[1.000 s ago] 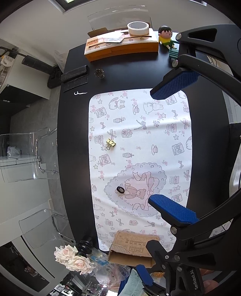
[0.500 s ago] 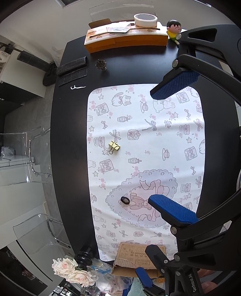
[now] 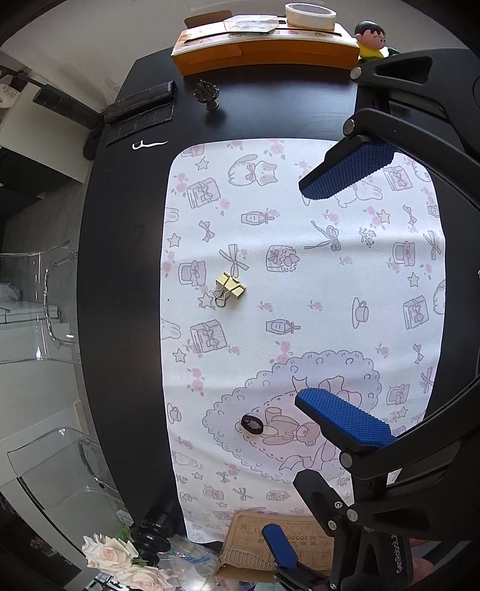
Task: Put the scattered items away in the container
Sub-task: 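Move the left gripper to the black hair tie while the right approaches the gold binder clip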
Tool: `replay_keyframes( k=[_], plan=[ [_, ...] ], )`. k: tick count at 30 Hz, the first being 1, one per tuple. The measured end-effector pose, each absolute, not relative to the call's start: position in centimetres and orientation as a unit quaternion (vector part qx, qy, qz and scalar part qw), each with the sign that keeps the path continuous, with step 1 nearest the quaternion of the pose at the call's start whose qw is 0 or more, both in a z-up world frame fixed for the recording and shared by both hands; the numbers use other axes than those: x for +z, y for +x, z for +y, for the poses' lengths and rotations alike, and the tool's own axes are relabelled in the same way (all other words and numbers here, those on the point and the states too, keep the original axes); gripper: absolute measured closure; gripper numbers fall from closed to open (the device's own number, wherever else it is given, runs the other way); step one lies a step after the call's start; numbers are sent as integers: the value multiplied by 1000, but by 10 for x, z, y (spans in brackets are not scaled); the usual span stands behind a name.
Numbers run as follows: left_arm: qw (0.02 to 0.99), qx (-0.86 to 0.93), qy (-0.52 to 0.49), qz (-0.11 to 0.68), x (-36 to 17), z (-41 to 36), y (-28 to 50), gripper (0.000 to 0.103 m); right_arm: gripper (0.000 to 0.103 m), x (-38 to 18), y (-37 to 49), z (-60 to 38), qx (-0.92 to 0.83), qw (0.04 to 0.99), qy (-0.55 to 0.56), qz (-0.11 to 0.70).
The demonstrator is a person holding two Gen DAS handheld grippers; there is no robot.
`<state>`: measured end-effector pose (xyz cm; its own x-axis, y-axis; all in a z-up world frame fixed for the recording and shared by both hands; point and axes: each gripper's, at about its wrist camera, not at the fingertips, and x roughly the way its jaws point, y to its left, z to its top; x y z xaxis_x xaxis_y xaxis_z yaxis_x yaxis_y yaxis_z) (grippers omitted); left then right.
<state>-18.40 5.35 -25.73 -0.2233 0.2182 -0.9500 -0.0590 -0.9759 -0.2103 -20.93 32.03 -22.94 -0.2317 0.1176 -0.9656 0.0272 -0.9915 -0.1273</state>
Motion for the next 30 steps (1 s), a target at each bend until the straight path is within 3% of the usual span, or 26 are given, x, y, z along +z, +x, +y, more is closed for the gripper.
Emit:
replay_keyframes(
  k=[30],
  plan=[
    [76,771,-629,-72,-368,59,-213,0,0,-345,-261,333,771,11,-633,-70]
  ],
)
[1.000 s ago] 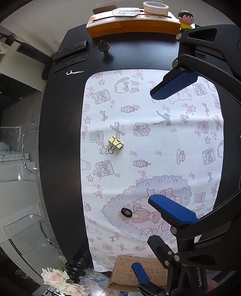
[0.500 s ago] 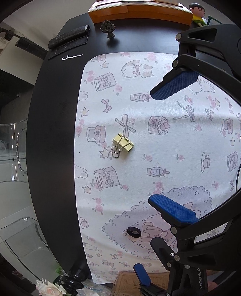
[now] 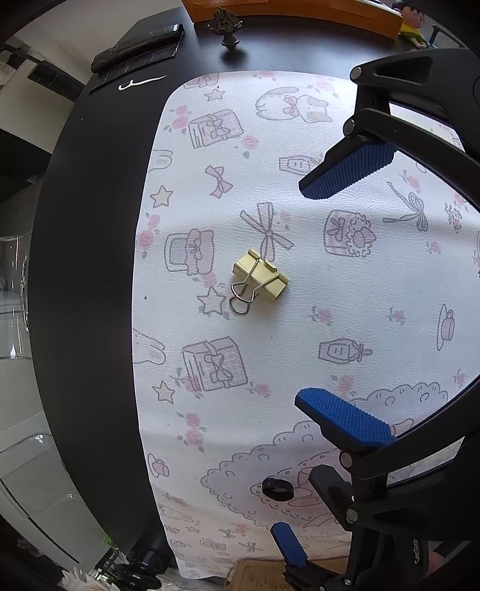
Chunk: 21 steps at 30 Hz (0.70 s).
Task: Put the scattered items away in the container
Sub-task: 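Move the left gripper to the black hair tie while the right approaches the gold binder clip, then grasp the black hair tie with the left gripper while the right grasps the gold binder clip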
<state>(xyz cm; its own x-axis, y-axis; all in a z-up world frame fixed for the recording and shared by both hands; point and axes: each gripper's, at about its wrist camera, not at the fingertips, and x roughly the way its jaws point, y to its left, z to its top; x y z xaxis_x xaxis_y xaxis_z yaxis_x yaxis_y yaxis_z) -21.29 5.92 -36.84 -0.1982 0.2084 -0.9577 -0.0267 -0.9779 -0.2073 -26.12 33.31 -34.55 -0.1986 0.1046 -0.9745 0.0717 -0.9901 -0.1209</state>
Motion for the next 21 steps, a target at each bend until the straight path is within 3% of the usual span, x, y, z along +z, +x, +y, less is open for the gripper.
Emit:
replay_keyframes(
  k=[18,21],
  plan=[
    [59,784,-614,-66,-385,61,-221,1,0,-373,-282,336,770,8,-634,-72],
    [54,791,-606,-58,-387,62,-227,5,0,-377,-285,336,770,9,-634,-71]
  ],
)
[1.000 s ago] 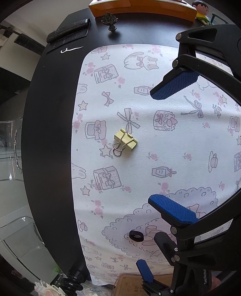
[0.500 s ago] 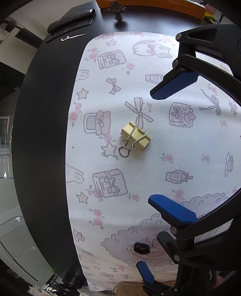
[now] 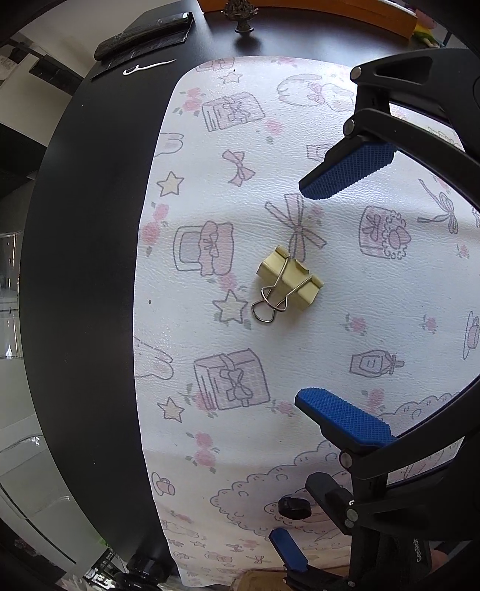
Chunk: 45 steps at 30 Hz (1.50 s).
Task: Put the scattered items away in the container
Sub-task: 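Grasp the black hair tie with the left gripper while the right grasps the gold binder clip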
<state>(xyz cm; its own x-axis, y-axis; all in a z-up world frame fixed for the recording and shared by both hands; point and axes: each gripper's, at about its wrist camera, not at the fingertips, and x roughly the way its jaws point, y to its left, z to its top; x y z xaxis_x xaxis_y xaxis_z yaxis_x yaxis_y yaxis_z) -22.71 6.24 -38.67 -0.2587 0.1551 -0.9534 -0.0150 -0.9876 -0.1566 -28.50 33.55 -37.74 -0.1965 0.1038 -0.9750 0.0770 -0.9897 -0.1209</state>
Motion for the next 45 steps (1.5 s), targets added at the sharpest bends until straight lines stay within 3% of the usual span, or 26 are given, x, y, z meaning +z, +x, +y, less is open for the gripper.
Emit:
replay_keyframes(
  k=[4,9,11,14,18,23,34,45],
  plan=[
    [28,803,-595,-18,-383,64,-230,36,0,-384,-287,336,769,11,-635,-72],
    [29,803,-595,-16,-381,62,-232,51,0,-386,-291,337,771,14,-633,-72],
    [28,802,-597,-15,-380,62,-232,66,0,-385,-291,340,770,15,-634,-71],
    [29,799,-601,-13,-377,63,-232,79,0,-384,-293,344,770,15,-634,-72],
    [28,794,-607,-18,-379,65,-234,80,0,-383,-292,343,771,13,-632,-74],
    [27,792,-609,-19,-380,59,-230,91,0,-377,-286,332,772,12,-631,-74],
    [26,794,-607,-28,-378,50,-218,91,1,-382,-289,325,773,4,-630,-72],
    [30,797,-602,-29,-374,47,-221,91,18,-376,-282,319,774,18,-628,-77]
  ],
)
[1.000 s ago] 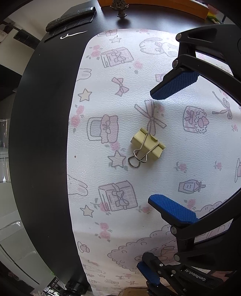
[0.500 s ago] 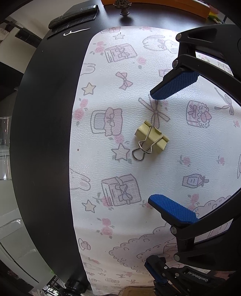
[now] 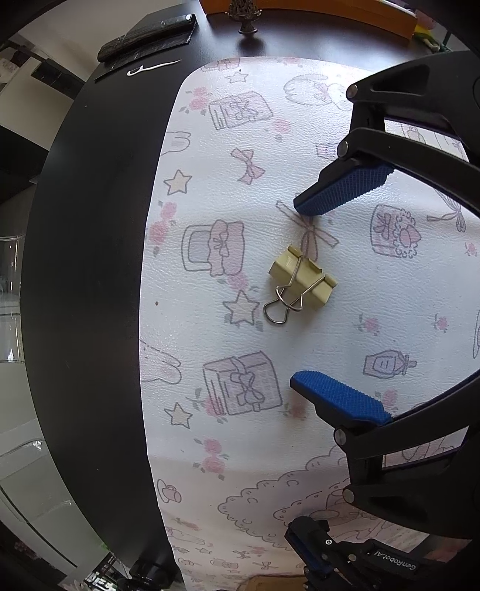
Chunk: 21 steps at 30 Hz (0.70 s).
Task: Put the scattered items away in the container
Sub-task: 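Grasp the black hair tie with the left gripper while the right grasps the gold binder clip, then lift the hair tie with the left gripper while the right lifts the binder clip toward the box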
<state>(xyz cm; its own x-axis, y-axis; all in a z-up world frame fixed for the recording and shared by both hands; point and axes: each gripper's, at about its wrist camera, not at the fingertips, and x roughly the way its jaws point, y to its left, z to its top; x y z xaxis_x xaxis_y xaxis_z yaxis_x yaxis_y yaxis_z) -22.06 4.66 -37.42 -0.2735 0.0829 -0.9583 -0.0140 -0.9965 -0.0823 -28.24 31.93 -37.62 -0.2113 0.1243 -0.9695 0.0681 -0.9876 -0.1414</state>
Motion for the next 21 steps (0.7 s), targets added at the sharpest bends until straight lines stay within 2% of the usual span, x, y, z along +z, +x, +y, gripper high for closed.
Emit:
replay_keyframes(
  k=[3,6,8,12,14,21],
  plan=[
    [29,797,-603,-27,-374,48,-220,91,25,-371,-281,320,776,21,-626,-75],
    [27,797,-603,-29,-373,49,-217,91,37,-368,-279,318,777,18,-624,-79],
    [27,797,-602,-31,-372,50,-214,91,53,-365,-279,316,777,16,-624,-82],
    [26,795,-605,-37,-373,50,-210,91,61,-360,-280,314,777,13,-624,-86],
    [26,795,-605,-39,-375,50,-208,91,74,-358,-281,314,776,13,-624,-86],
    [26,796,-604,-40,-377,49,-206,91,79,-354,-281,314,776,10,-625,-83]
  ],
)
